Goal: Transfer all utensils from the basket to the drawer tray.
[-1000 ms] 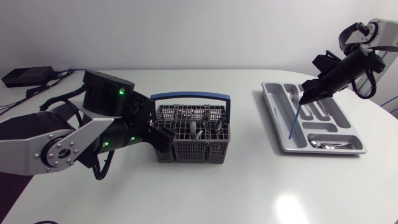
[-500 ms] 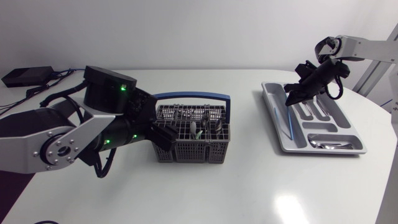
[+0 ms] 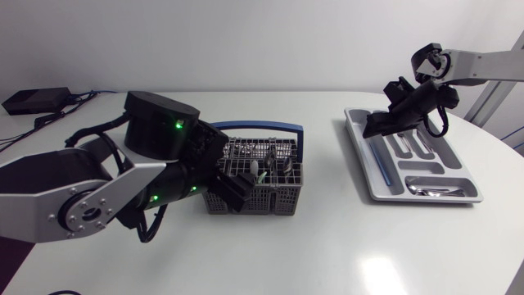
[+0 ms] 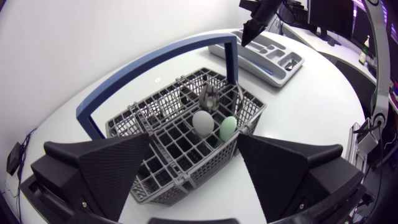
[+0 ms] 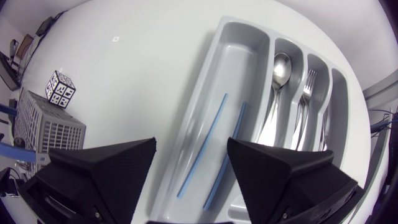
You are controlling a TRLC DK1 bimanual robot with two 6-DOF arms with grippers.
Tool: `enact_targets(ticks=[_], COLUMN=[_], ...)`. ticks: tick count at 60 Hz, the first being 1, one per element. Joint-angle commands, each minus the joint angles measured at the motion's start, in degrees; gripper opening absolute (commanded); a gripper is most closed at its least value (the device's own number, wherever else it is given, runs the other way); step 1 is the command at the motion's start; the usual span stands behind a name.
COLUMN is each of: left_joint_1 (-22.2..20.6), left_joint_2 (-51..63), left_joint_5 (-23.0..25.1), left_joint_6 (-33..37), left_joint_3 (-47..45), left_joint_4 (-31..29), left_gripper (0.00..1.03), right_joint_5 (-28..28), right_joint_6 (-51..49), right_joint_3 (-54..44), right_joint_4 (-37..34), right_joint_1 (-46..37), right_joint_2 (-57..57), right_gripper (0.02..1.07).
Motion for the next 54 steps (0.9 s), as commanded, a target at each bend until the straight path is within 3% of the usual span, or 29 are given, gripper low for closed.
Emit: enact_targets(ticks=[1,11,31,41,54], left_joint_1=[-1.40,-4.92,-9.92,-10.80,-10.80], left_joint_2=[1.00,2.93,6.80,8.73,11.72], left_joint_5=[-1.22,-7.90,-14.40,-15.54,-15.63], left_joint_6=[1.86,4.84,7.22,7.22,7.31], left_joint_3=[0.74,-2.60,-7.61,-7.79,-7.00], left_joint_4=[2.33,9.89,18.33,20.35,23.96], left_gripper=[0.99,0.96,0.91,0.91,0.79], right_joint_5=[0.17,0.09,0.00,-0.09,-0.18], right_joint_6=[-0.61,-1.49,-2.11,-2.28,-2.46], right_joint_3=[-6.08,-15.31,-29.37,-34.03,-37.46], right_joint_4=[2.36,6.22,12.46,15.54,18.00], right_joint_1=[1.23,2.98,7.82,8.96,9.84], right_joint_2=[-5.06,-11.65,-20.80,-21.94,-22.47], right_gripper=[0.95,0.97,0.98,0.98,0.98])
